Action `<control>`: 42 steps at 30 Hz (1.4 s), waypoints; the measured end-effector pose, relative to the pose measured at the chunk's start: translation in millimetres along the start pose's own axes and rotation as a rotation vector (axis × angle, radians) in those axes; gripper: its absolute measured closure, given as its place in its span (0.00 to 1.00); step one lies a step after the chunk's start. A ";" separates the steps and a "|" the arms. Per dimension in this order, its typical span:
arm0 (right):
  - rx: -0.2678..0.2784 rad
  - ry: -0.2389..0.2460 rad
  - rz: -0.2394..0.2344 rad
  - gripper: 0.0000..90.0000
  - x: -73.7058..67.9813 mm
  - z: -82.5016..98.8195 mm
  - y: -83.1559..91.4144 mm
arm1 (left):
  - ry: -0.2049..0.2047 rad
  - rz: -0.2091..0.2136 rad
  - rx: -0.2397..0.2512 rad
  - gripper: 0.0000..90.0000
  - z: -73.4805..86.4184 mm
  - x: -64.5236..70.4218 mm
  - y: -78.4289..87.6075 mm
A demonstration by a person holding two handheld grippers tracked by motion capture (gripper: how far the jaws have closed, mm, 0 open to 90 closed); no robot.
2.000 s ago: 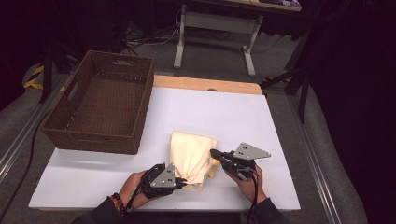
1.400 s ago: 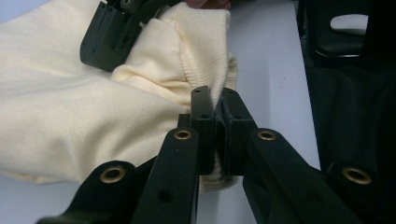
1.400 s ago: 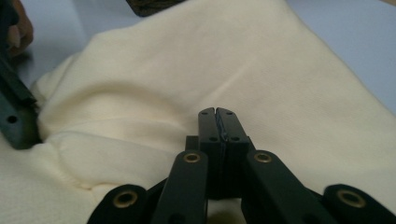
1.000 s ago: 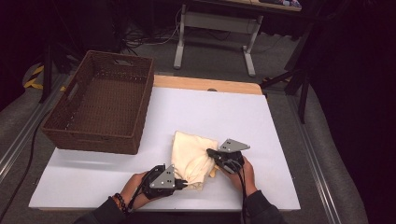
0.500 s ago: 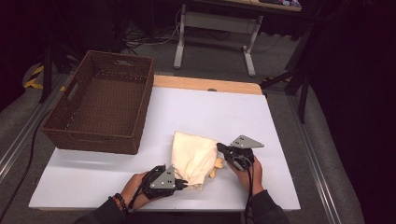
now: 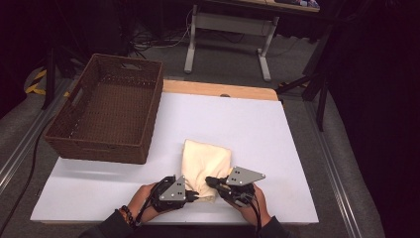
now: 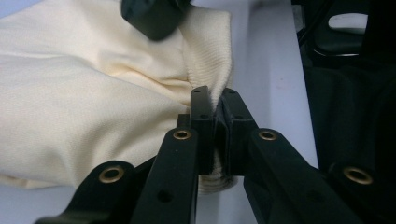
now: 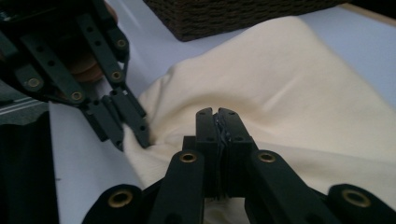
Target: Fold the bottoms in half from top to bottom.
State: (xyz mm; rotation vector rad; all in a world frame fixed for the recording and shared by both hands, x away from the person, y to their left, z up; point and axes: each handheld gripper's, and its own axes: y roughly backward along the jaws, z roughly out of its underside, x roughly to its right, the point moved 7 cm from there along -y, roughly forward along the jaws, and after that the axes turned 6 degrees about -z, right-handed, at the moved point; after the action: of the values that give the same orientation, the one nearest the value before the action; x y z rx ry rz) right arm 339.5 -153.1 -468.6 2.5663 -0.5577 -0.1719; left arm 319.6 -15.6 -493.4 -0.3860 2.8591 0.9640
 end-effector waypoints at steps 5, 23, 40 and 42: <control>-0.016 0.022 0.015 0.98 -5.2 6.8 -3.7 | -0.003 0.007 -0.009 0.93 -4.1 0.3 9.4; -0.037 0.063 0.030 0.99 -10.0 13.9 -7.7 | 0.051 -0.078 0.091 0.90 -24.8 -24.9 31.0; -0.060 0.060 -0.001 0.99 -9.1 18.0 -11.3 | 0.197 -0.231 0.066 0.91 -17.2 -101.3 -32.1; -0.060 0.054 -0.004 0.99 -8.9 18.4 -11.8 | 0.205 -0.230 0.055 0.92 -14.7 -103.0 -33.3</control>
State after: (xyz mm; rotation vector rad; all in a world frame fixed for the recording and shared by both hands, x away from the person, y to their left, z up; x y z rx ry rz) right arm 331.5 -148.3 -490.2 2.5063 -0.5200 -0.1183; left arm 427.5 -28.8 -483.2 -0.8324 2.9232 0.8458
